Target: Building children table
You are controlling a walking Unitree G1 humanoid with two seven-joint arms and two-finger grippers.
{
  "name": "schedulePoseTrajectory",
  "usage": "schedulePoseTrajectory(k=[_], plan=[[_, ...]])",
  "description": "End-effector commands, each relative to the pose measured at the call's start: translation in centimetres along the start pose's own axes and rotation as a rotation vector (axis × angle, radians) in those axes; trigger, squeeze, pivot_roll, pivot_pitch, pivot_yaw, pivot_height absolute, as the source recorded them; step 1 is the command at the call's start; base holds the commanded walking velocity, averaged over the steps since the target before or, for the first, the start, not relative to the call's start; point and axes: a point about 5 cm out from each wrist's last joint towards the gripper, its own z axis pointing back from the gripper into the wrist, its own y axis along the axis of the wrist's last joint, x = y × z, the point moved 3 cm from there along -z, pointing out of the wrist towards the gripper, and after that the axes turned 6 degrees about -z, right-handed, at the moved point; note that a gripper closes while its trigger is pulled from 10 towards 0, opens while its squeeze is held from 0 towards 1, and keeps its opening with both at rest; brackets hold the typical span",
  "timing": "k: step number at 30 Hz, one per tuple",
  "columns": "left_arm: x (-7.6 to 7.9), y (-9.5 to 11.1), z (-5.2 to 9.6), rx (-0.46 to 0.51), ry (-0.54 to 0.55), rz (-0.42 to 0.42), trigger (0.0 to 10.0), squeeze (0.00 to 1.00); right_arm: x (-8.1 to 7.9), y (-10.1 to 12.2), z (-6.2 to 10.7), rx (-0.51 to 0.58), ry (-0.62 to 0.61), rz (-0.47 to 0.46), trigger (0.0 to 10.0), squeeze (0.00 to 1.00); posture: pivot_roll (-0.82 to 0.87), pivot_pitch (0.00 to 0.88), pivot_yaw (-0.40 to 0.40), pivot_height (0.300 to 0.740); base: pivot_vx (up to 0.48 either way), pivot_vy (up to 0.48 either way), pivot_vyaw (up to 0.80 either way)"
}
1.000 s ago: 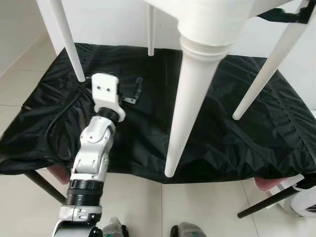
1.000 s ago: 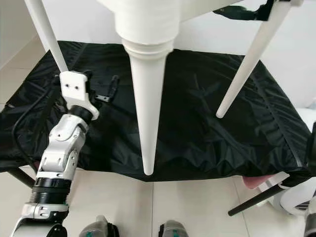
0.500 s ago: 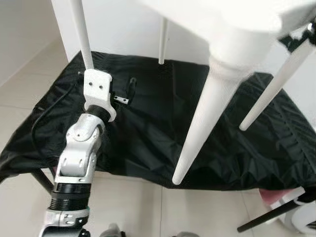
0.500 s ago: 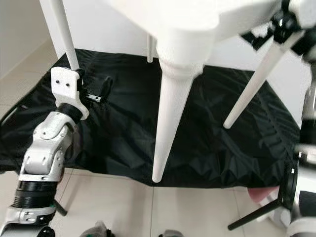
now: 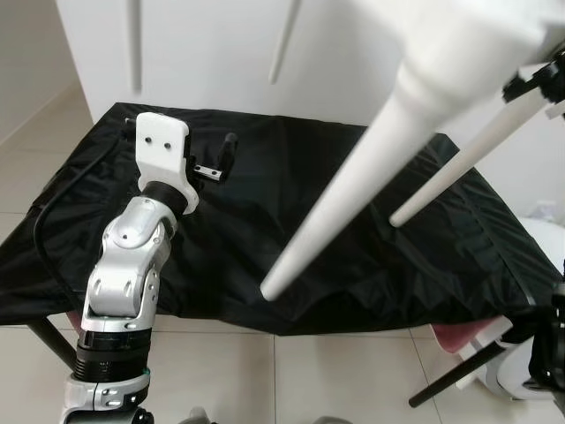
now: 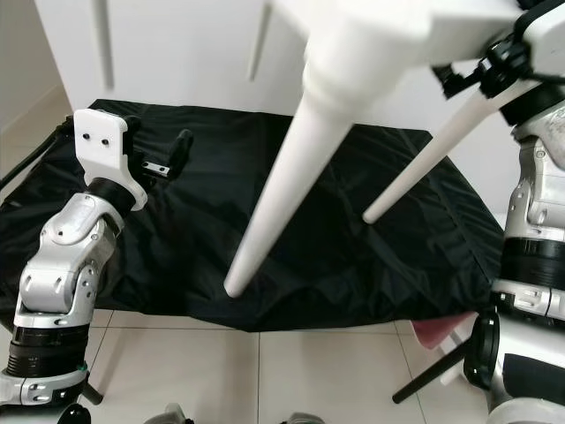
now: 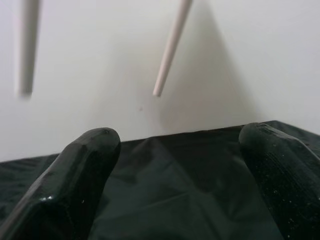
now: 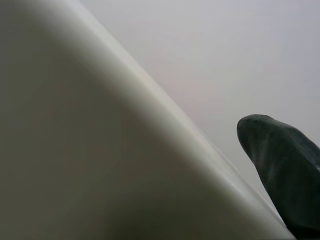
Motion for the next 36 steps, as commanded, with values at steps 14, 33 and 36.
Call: schedulePoseTrajectory(k=[14,33,36], plan=[[1.9,2.9,-0.3,0.050,-0.087,-0.005,10.0,0.00,-0.3,-0.5,-7.0,-0.139,-0.034,0.056,10.0,1.00,-0.03,0.000,-0.018,0.740,0.000,0.000,0.00],[3.6,3.1,0.3,0.041,-0.068,0.055,10.0,0.00,-6.3,-0.2,-10.5,-0.148,0.353,0.427,10.0,0.00,-0.01,0.000,-0.076,0.740,0.000,0.000,0.00],[3.5,3.2,0.3,0.039,-0.066,0.052,10.0,0.00,-5.6,-1.8,-9.5,-0.202,0.324,0.368,10.0,0.00,-0.01,0.000,-0.074,0.740,0.000,0.000,0.00]])
